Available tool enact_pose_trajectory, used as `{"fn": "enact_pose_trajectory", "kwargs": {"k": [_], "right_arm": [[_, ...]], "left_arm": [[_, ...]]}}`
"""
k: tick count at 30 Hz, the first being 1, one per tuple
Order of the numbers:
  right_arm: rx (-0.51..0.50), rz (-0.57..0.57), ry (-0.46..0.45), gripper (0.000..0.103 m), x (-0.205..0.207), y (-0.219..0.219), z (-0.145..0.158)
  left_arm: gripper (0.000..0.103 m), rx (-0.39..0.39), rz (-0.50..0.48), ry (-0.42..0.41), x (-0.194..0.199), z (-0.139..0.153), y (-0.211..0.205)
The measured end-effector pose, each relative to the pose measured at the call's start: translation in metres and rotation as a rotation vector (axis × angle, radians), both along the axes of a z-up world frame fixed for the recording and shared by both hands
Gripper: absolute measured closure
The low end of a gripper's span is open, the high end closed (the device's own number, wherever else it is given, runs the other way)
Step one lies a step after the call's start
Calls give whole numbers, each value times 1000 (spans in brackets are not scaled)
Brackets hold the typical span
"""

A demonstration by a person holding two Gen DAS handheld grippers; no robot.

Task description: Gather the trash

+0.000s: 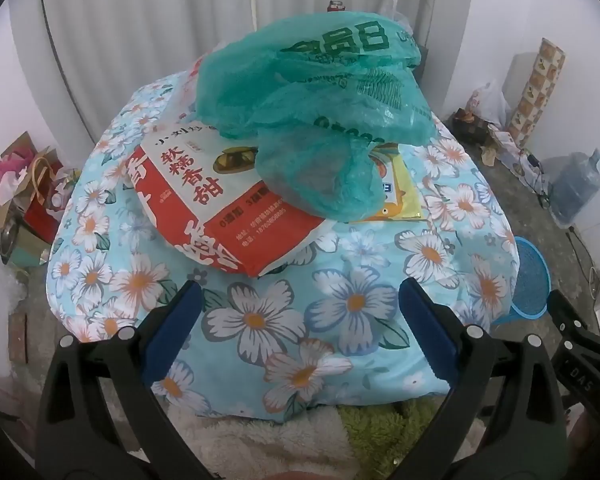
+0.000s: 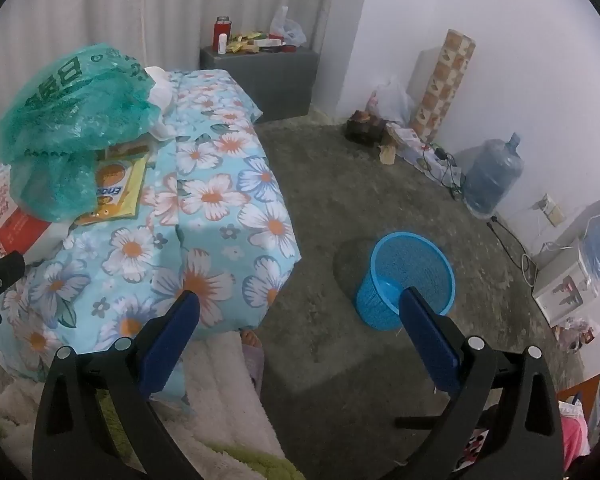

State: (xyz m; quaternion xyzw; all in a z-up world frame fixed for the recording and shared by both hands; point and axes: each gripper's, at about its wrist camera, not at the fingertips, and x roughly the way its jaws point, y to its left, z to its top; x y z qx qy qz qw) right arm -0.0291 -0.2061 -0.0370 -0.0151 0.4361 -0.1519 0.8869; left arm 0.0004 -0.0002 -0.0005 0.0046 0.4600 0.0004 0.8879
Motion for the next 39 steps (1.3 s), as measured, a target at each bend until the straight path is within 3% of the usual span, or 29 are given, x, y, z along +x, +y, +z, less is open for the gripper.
{"fn": "enact_pose_trajectory", "kwargs": {"k": [39], "right_arm": [[-10,3,-3,6,3,6,4]], "left_arm": [[9,-3,11,-3,-3,-6,6]]}}
